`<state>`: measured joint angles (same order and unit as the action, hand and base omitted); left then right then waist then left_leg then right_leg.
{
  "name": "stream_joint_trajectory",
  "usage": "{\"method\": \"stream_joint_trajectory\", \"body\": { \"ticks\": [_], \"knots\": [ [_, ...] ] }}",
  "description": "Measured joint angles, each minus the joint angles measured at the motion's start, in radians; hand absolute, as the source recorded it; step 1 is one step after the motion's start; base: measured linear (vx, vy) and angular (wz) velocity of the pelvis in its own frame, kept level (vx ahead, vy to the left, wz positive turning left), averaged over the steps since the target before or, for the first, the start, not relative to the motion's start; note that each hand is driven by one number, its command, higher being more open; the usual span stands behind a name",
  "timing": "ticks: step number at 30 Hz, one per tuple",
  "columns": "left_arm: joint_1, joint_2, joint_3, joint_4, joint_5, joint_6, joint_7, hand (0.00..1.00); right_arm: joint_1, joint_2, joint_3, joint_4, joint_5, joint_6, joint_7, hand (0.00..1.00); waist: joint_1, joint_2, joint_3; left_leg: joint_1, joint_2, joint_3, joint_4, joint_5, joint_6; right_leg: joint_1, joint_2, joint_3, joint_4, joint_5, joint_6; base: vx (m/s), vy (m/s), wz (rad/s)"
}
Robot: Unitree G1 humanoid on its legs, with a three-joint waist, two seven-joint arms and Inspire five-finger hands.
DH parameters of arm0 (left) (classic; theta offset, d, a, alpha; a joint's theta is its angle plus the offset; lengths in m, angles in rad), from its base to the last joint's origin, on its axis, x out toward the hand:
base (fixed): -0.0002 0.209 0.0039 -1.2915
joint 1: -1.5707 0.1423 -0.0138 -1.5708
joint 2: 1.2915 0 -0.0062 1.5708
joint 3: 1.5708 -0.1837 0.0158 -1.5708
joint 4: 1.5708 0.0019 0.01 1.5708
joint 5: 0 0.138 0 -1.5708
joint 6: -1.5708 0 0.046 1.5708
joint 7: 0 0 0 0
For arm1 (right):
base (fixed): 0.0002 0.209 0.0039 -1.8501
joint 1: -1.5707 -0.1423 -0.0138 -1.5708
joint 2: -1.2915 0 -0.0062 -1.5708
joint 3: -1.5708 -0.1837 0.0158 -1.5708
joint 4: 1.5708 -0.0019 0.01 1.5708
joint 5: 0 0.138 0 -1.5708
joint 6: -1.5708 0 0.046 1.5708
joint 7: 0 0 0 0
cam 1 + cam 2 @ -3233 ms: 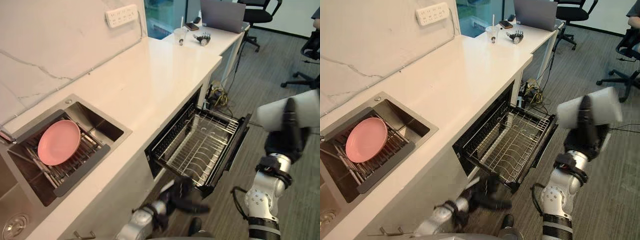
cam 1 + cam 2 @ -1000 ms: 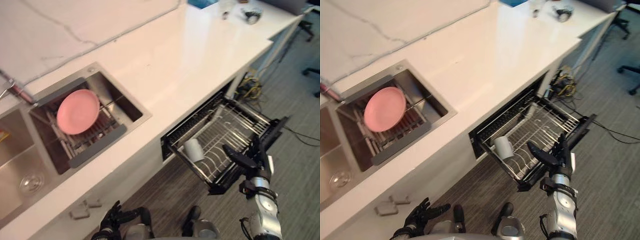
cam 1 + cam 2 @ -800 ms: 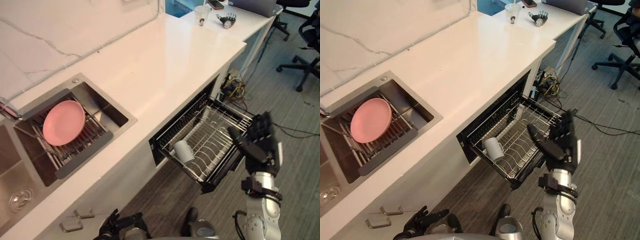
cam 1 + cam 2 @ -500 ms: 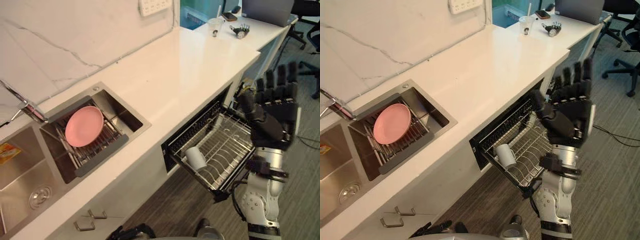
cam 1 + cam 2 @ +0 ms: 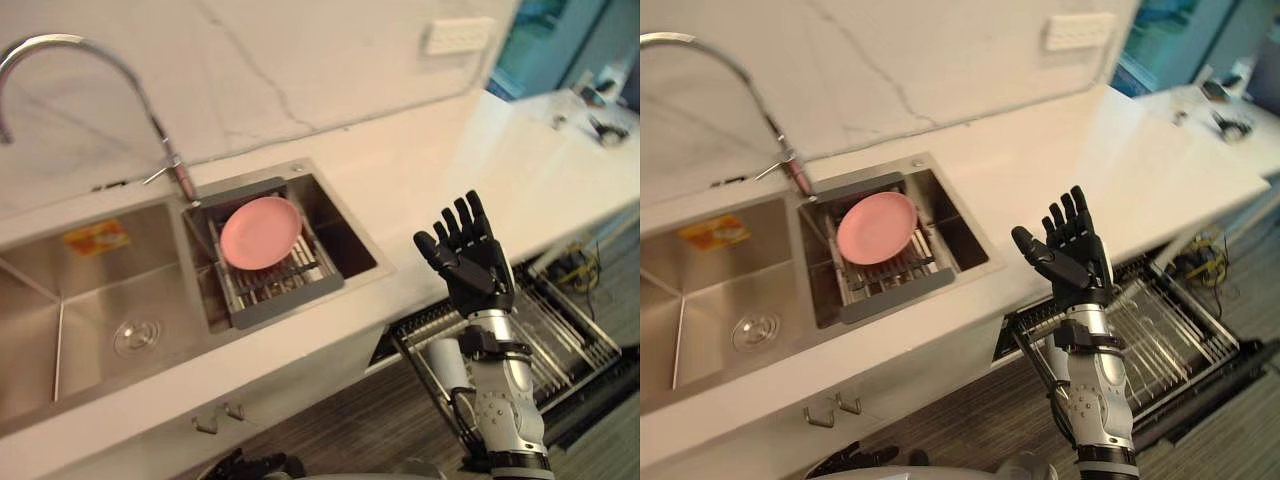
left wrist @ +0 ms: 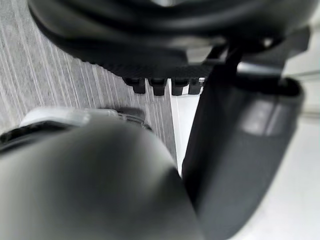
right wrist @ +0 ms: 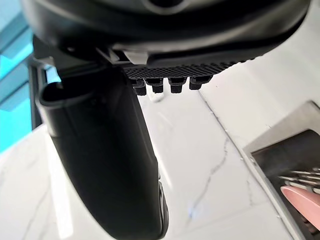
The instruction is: Walk over to the sink, pick up the cup, carry it to the dishwasher, place the cup inside the dishwasher, then close the dishwasher door
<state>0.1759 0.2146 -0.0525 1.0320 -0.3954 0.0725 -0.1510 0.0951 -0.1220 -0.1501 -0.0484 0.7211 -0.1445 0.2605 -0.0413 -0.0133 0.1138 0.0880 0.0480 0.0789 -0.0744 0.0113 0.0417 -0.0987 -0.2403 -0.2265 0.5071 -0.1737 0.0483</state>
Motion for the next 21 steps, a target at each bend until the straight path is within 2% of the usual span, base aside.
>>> {"method": "stream_joint_trajectory", "body": {
  "ticks": [2,3,4,5,6,8,11,12,17,21],
  "knots": [
    [-0.003,0.008,0.007,0.004,0.02,0.022,-0.001,1.0,0.002,-0.001,0.0,-0.007,0.006,0.01,0.017,1.0,-0.001,-0.012,-0.006,0.006,0.013,-0.048,0.015,-0.003,-0.024,-0.06,0.074,0.06,-0.022,-0.011,0.009,0.17,-0.084,0.89],
    [-0.004,0.019,0.006,0.002,0.052,0.03,-0.007,1.0,0.004,0.0,0.003,-0.02,0.007,0.011,0.026,1.0,0.002,-0.035,-0.016,0.018,-0.006,-0.071,0.029,-0.011,-0.043,-0.074,0.088,0.069,-0.094,0.017,0.015,0.16,-0.102,0.82],
    [-0.005,0.029,0.007,-0.001,0.069,0.034,-0.01,1.0,0.003,0.003,0.006,-0.028,0.01,0.011,0.033,1.0,0.003,-0.057,-0.021,0.024,-0.026,-0.082,0.036,-0.019,-0.048,-0.076,0.085,0.078,-0.151,0.074,0.015,0.28,-0.207,0.8],
    [-0.013,0.04,0.013,-0.005,0.103,0.043,-0.004,1.0,-0.006,-0.006,0.009,-0.044,0.034,0.009,0.053,1.0,0.015,-0.094,-0.02,0.037,-0.063,-0.102,0.064,-0.055,-0.056,-0.066,0.061,0.075,-0.198,0.136,0.029,0.23,-0.173,0.39],
    [-0.017,0.023,0.02,-0.005,0.103,0.049,-0.002,1.0,-0.016,-0.016,0.01,-0.046,0.035,0.009,0.057,1.0,0.023,-0.068,-0.022,0.023,-0.041,-0.096,0.089,-0.072,-0.066,-0.056,0.079,0.072,-0.219,0.141,0.026,0.21,-0.154,0.24],
    [-0.022,0.012,0.025,-0.006,0.1,0.055,0.001,1.0,-0.024,-0.019,0.01,-0.045,0.041,0.007,0.052,1.0,0.023,-0.047,-0.014,0.013,-0.019,-0.095,0.109,-0.094,-0.075,-0.038,0.103,0.06,-0.261,0.146,0.019,0.14,-0.075,-0.04],
    [-0.023,0.015,0.027,-0.004,0.081,0.069,0.003,1.0,-0.016,-0.019,0.008,-0.04,0.041,0.007,0.035,1.0,0.01,-0.044,-0.001,0.027,0.005,-0.095,0.113,-0.11,-0.084,0.005,0.128,0.05,-0.307,0.152,0.014,0.11,-0.056,-0.01],
    [-0.04,0.009,0.025,-0.001,0.142,0.084,-0.001,1.0,0.019,-0.009,0.027,-0.04,0.042,0.022,0.016,1.0,-0.005,-0.03,0.001,0.046,-0.014,-0.053,0.111,-0.11,-0.076,0.079,0.117,0.053,-0.428,0.217,0.034,0.04,-0.008,0.02],
    [-0.04,0.009,0.025,0.001,0.141,0.086,-0.001,1.0,0.019,-0.009,0.027,-0.04,0.042,0.022,0.016,1.0,-0.004,-0.03,0.001,0.041,-0.015,-0.058,0.111,-0.109,-0.075,0.08,0.115,0.044,-0.43,0.217,0.034,0.0,0.0,0.03],
    [-0.045,0.012,0.026,0.001,0.065,0.157,-0.002,1.0,0.029,-0.01,0.025,-0.04,0.044,0.031,-0.01,1.0,-0.002,-0.026,-0.003,0.019,-0.012,-0.035,0.117,-0.104,-0.078,0.087,0.104,0.006,-0.445,0.221,0.038,-0.01,0.0,0.21]
  ]
}}
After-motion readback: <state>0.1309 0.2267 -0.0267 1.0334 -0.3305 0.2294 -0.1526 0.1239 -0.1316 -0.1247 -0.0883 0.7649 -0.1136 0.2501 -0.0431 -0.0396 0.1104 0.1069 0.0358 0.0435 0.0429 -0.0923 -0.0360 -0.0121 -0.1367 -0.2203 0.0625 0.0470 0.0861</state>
